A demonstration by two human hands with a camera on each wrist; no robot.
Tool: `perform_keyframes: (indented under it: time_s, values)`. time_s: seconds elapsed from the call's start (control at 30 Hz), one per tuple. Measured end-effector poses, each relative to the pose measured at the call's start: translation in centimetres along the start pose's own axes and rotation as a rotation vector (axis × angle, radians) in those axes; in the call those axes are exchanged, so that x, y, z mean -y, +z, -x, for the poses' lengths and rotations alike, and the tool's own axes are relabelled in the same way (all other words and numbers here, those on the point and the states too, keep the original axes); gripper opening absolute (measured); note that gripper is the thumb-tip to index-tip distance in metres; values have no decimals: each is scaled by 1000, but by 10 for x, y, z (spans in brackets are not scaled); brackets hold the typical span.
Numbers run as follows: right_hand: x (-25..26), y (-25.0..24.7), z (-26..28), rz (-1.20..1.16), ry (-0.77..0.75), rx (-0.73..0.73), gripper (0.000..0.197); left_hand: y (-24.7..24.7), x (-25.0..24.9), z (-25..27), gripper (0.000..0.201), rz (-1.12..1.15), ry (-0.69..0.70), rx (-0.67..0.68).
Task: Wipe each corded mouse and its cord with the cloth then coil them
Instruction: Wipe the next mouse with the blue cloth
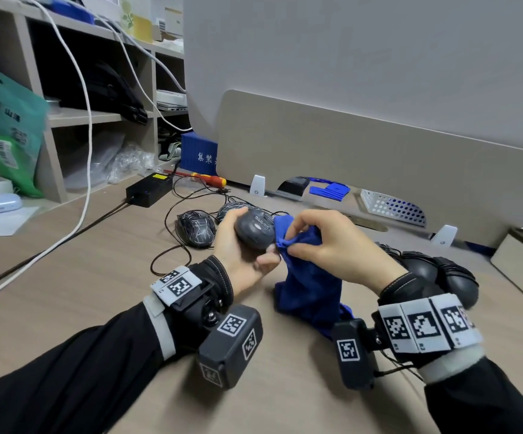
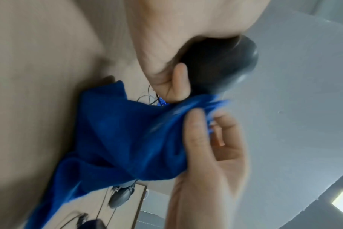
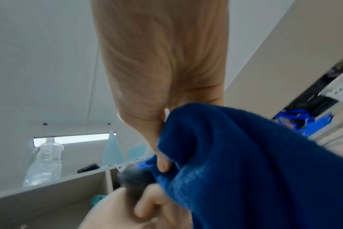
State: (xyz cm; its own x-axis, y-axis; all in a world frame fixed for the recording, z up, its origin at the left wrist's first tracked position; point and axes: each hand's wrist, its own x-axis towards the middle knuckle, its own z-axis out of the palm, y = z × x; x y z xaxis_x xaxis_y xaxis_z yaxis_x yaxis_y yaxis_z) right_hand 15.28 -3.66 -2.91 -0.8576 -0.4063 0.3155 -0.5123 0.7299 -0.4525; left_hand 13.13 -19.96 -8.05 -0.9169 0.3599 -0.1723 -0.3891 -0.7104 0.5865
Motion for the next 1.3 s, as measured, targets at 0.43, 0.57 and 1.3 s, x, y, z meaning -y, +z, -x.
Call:
perform_keyframes:
  time_s: [0.43, 0.57, 1.3]
  values:
    - [-1, -2, -6, -157, 14, -378, 7, -5, 1, -2, 36, -4, -76, 41]
    - [10, 5, -3, -256, -106, -187, 9, -6, 0, -3, 31, 22, -79, 17]
    - [-11, 17, -6, -247, -11, -258, 9, -6, 2, -3, 32, 67, -72, 85]
